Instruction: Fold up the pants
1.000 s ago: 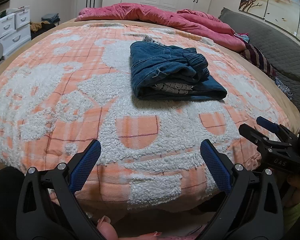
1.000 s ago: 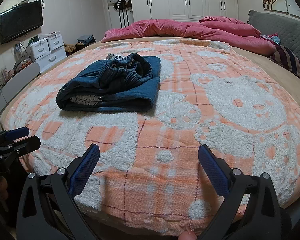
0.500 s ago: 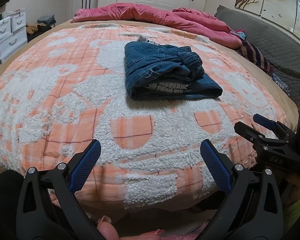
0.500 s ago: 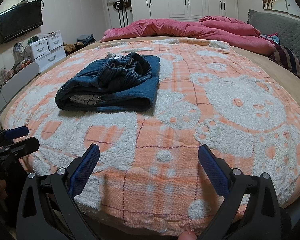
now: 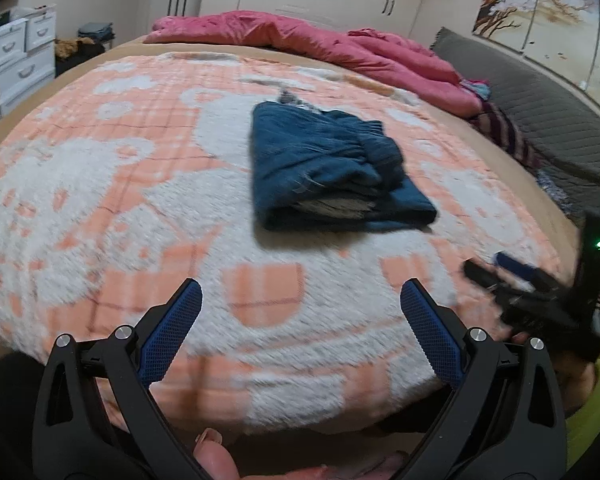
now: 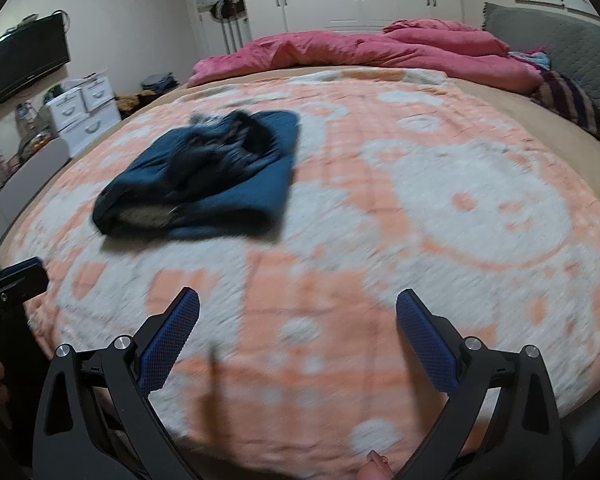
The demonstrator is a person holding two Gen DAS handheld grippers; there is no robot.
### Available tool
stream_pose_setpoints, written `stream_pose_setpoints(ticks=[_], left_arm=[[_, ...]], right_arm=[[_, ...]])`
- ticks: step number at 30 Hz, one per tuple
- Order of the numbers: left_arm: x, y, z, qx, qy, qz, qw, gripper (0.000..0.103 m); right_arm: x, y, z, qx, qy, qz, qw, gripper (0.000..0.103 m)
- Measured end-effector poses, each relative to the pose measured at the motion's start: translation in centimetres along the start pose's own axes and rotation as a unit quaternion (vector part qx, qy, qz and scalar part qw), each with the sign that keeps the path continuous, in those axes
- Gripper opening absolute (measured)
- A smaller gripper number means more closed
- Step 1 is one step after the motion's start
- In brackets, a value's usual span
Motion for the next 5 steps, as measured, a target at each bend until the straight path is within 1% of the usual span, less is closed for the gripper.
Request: stream_pose_setpoints(ticks=[2,3,4,5], left_arm=[[0.7,0.9,0.5,0.002,0.006,-0.003,1.0000,0.093],[1.1,1.5,0.7,-0.001,0.009,-0.004,1.0000,0.093],[1.8,2.3,1.1,-0.003,0.019,-0.003,0.9998,0.093],[2.5,2.9,1.4,-0.004,0.031,-0.003,0.9995,0.093]], right_arm=[[-1.7,1.0,-0.1,-0.006,-0.011,0.008,1.000,0.098],[-3.3,1.7,-0.1,-0.009,-0.027,0.013,1.000,0.098],[-5.0,2.4,-0.1,-0.011,-0.042,0.022,0.999,0.098],[-6.2,2.9,0.0,-0.009,-0.044,0.032,0.998,0.098]])
Point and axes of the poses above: each gripper's, at about its wrist camera, not at the fingertips, and z roughly the way its jaws point, x to its left, y to its top, the point moved 10 cm from there along z, roughly the way its jaws point, and after that the axes turned 7 degrees about -z, right-handed, at the moved point
